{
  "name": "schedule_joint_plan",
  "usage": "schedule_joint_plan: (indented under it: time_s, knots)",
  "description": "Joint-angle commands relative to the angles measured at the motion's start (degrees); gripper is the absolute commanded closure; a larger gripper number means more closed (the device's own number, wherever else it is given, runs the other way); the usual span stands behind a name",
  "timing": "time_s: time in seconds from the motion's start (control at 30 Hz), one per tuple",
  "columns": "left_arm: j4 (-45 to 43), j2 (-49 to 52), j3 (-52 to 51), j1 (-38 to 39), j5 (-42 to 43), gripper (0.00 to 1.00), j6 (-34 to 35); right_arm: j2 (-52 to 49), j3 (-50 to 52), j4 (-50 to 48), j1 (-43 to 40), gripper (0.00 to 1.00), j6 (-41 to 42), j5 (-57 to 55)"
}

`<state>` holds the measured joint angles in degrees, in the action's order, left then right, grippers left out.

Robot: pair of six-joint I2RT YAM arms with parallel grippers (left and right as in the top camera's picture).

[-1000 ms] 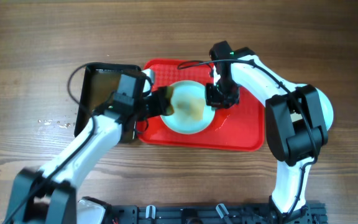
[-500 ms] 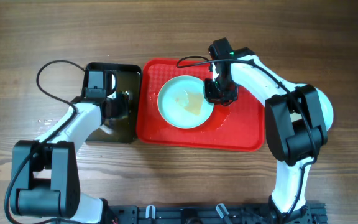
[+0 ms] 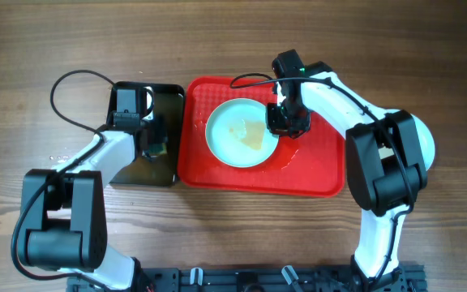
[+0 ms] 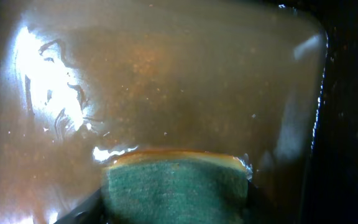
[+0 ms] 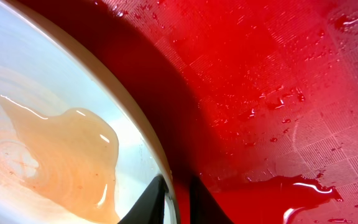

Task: Clean dirty plates on tray and stack at the side
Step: 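Dip the sponge back into the black water tray with the left gripper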

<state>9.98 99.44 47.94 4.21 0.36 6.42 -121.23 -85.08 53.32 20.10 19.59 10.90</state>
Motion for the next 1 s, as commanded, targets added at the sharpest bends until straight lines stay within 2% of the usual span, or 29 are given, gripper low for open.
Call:
schedule_joint_plan:
  time_s: [0.0,0.13,0.17,0.2,0.33,0.43,0.47,0.5,0.57,0.6,0.73,0.8,0.83,0.97]
  knots:
    - [0.02,1.44,-0.35,0.11,2.75,0.96,0.00,-1.16,1.05,0.33,-0.02,0.85,-0.02,-1.46]
    - [-0.11,-2.99,0.07,0.11,-1.97,0.96,0.00,-1.16,1.05,0.57,-0.02,0.85,-0.09,-1.49]
    - [0.61,-4.46,0.07,0.11,-1.95,0.79,0.02,-1.16,1.05,0.57,-0.02,0.84,-0.11,-1.49]
    - [1.99,-5.11,0.07,0.13,-1.90,0.47,0.50,-1.16,1.05,0.57,-0.02,0.85,-0.11,-1.49]
    - [10.86,-4.26,-0.02,0.17,6.56,0.42,2.08,-1.16,1.05,0.98,-0.02,0.85,-0.09,-1.49]
    - [13.05,-3.02,-0.20,0.17,6.69,0.41,3.43,-1.16,1.05,1.16,-0.02,0.85,-0.09,-1.49]
    - [13.14,-2.78,-0.26,0.17,6.69,0.46,3.43,-1.16,1.05,1.16,-0.02,0.85,-0.09,-1.46]
    - [13.60,-2.73,-0.26,0.17,6.67,0.58,3.43,-1.16,1.05,1.20,-0.02,0.85,-0.09,-1.49]
    - [14.62,-2.71,-0.26,0.17,6.60,0.96,3.41,-1.16,1.05,1.44,-0.02,0.85,-0.11,-1.46]
    - [15.02,-2.73,-0.26,0.17,4.90,0.96,3.43,-1.16,1.05,1.55,-0.02,0.85,-0.09,-1.49]
    - [15.43,-3.13,2.86,0.15,-4.13,0.96,3.43,-1.16,1.05,1.79,-0.02,0.85,-0.09,-1.46]
    - [17.14,-4.09,4.22,0.17,-3.41,0.58,4.96,-1.16,1.05,1.77,-0.02,0.85,-0.09,-1.49]
    - [18.91,-4.07,4.20,0.17,-2.10,0.52,6.60,-1.16,1.05,1.77,-0.02,0.85,-0.09,-1.49]
    - [25.03,-3.96,3.89,0.17,0.24,0.51,7.78,-1.16,1.05,1.73,-0.02,0.85,-0.09,-1.49]
